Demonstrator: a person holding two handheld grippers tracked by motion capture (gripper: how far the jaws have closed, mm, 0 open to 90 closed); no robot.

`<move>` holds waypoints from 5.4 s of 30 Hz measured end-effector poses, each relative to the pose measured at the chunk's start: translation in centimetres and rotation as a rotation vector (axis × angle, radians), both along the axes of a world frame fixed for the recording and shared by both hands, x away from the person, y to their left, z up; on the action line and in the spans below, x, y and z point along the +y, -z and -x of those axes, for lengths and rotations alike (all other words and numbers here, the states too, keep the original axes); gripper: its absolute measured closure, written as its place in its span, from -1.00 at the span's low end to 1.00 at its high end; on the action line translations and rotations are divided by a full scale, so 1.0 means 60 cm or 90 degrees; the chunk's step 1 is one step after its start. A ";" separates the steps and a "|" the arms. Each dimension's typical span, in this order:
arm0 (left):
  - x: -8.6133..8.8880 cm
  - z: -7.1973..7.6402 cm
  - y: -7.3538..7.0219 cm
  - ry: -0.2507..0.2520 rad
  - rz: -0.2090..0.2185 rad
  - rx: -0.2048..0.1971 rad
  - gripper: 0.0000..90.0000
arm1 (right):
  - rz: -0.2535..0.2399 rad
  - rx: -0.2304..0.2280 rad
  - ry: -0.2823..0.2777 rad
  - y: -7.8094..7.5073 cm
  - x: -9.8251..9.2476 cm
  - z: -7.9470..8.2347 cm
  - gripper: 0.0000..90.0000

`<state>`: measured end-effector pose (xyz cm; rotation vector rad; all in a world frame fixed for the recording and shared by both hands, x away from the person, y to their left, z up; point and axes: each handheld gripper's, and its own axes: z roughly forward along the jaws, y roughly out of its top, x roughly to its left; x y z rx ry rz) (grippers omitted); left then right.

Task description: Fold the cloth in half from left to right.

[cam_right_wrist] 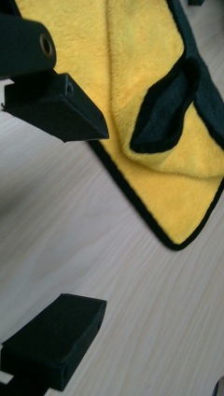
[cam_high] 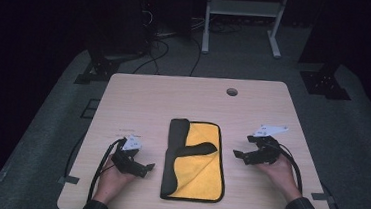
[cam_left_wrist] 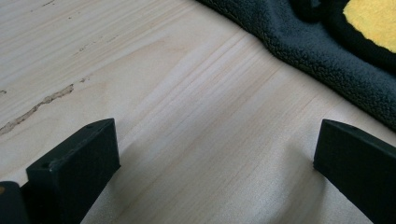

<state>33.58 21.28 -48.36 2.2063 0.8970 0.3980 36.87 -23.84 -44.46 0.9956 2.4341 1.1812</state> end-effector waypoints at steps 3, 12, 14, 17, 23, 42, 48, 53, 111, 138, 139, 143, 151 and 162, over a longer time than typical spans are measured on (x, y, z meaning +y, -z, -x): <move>0.000 0.000 0.000 -0.001 0.000 0.000 -1.00 | -0.013 -0.003 -0.015 -0.002 0.016 -0.005 -0.65; 0.000 0.000 0.000 -0.001 0.001 0.001 -1.00 | -0.016 -0.010 -0.057 -0.014 0.061 -0.019 -0.62; 0.000 0.000 0.000 -0.001 0.001 0.001 -1.00 | -0.017 -0.016 -0.060 -0.018 0.067 -0.023 -0.62; 0.000 -0.001 0.000 0.000 0.000 0.001 -1.00 | -0.027 -0.020 -0.063 -0.023 0.079 -0.027 -0.59; 0.000 -0.001 0.000 0.003 0.001 0.002 -1.00 | -0.022 -0.020 -0.095 -0.023 0.111 -0.032 -0.48; 0.001 -0.002 0.000 0.006 0.000 0.002 -1.00 | -0.009 -0.021 -0.164 -0.002 0.210 -0.046 -0.14; 0.001 -0.003 -0.001 0.011 -0.002 0.003 -1.00 | 0.001 -0.021 -0.185 0.008 0.244 -0.053 -0.05; 0.001 -0.003 -0.001 0.012 -0.002 0.003 -1.00 | 0.028 -0.012 -0.197 0.022 0.263 -0.056 0.03; 0.001 -0.004 0.000 0.018 0.000 0.002 -1.00 | -0.008 -0.046 0.045 -0.004 0.146 -0.141 0.89; 0.001 -0.003 0.000 0.021 -0.001 0.002 -1.00 | -0.018 0.005 0.079 0.016 0.090 -0.140 0.54; 0.001 -0.003 0.000 0.021 -0.001 0.002 -1.00 | -0.021 0.005 0.068 0.013 0.093 -0.133 0.53; 0.001 -0.003 0.000 0.021 -0.002 0.003 -1.00 | -0.029 0.005 0.016 0.003 0.109 -0.107 0.48; 0.001 -0.003 0.000 0.021 -0.002 0.003 -1.00 | -0.039 0.002 -0.078 -0.008 0.152 -0.060 0.43; 0.001 -0.003 0.000 0.019 0.001 0.003 -1.00 | -0.025 0.006 -0.197 0.002 0.239 -0.018 0.27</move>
